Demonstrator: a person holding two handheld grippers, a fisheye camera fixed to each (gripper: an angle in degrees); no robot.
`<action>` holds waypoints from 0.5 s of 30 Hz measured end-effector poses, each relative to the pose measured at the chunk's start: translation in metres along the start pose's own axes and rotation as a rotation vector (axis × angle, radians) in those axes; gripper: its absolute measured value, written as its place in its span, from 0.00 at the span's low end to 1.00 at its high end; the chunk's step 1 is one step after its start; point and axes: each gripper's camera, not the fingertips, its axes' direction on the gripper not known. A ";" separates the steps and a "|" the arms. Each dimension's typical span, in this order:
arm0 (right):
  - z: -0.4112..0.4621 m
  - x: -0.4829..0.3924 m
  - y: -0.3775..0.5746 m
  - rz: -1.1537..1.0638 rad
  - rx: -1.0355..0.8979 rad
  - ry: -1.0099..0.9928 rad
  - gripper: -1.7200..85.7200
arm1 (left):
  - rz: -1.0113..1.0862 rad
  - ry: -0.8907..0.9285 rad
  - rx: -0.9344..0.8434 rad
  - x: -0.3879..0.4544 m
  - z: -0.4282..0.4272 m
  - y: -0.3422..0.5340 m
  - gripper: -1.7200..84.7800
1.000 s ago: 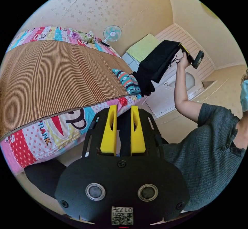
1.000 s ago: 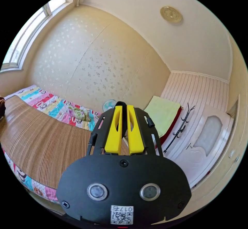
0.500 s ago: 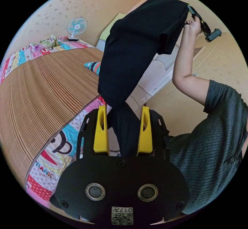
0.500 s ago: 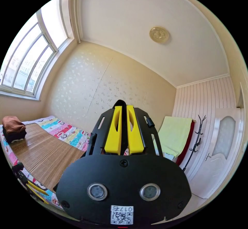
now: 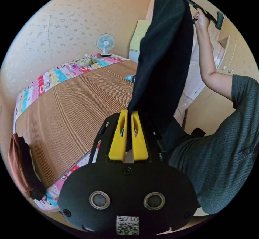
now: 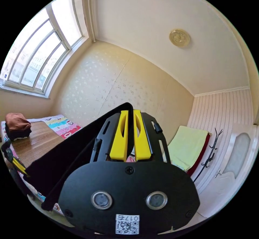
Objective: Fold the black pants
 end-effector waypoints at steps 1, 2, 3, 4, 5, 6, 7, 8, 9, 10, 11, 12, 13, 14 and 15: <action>0.065 0.010 0.012 -0.004 -0.130 -0.077 0.07 | -0.023 -0.048 -0.029 -0.031 -0.014 -0.012 0.03; 0.100 0.014 0.021 -0.001 -0.203 -0.114 0.07 | -0.039 -0.065 -0.057 -0.047 -0.017 -0.019 0.04; 0.172 0.021 0.047 0.029 -0.365 -0.172 0.08 | -0.093 -0.074 -0.121 -0.083 -0.018 -0.031 0.06; 0.244 0.027 0.084 0.090 -0.562 -0.223 0.09 | -0.188 -0.079 -0.158 -0.124 -0.015 -0.036 0.07; 0.276 0.028 0.106 0.118 -0.664 -0.249 0.10 | -0.238 -0.075 -0.164 -0.144 -0.013 -0.035 0.07; 0.326 0.024 0.155 0.152 -0.823 -0.307 0.10 | -0.360 -0.068 -0.176 -0.182 -0.006 -0.027 0.08; 0.353 0.016 0.201 0.176 -0.901 -0.344 0.09 | -0.481 -0.057 -0.193 -0.211 0.005 -0.011 0.08; 0.360 0.011 0.223 0.186 -0.921 -0.364 0.09 | -0.533 -0.051 -0.209 -0.221 0.011 -0.002 0.08; 0.368 -0.001 0.266 0.204 -0.948 -0.411 0.07 | -0.627 -0.062 -0.225 -0.231 0.025 0.020 0.09; 0.372 -0.012 0.309 0.215 -0.988 -0.464 0.07 | -0.682 -0.060 -0.190 -0.230 0.036 0.041 0.12; 0.372 -0.018 0.331 0.225 -1.009 -0.490 0.06 | -0.695 -0.051 -0.173 -0.227 0.043 0.051 0.14; 0.369 -0.028 0.373 0.252 -1.044 -0.547 0.06 | -0.703 -0.011 -0.161 -0.218 0.061 0.068 0.14; 0.365 -0.036 0.414 0.288 -1.077 -0.607 0.06 | -0.703 0.047 -0.160 -0.208 0.081 0.081 0.14; 0.363 -0.039 0.433 0.311 -1.093 -0.637 0.05 | -0.699 0.082 -0.158 -0.202 0.092 0.086 0.14; 0.357 -0.042 0.469 0.378 -1.124 -0.689 0.05 | -0.688 0.143 -0.163 -0.190 0.116 0.095 0.13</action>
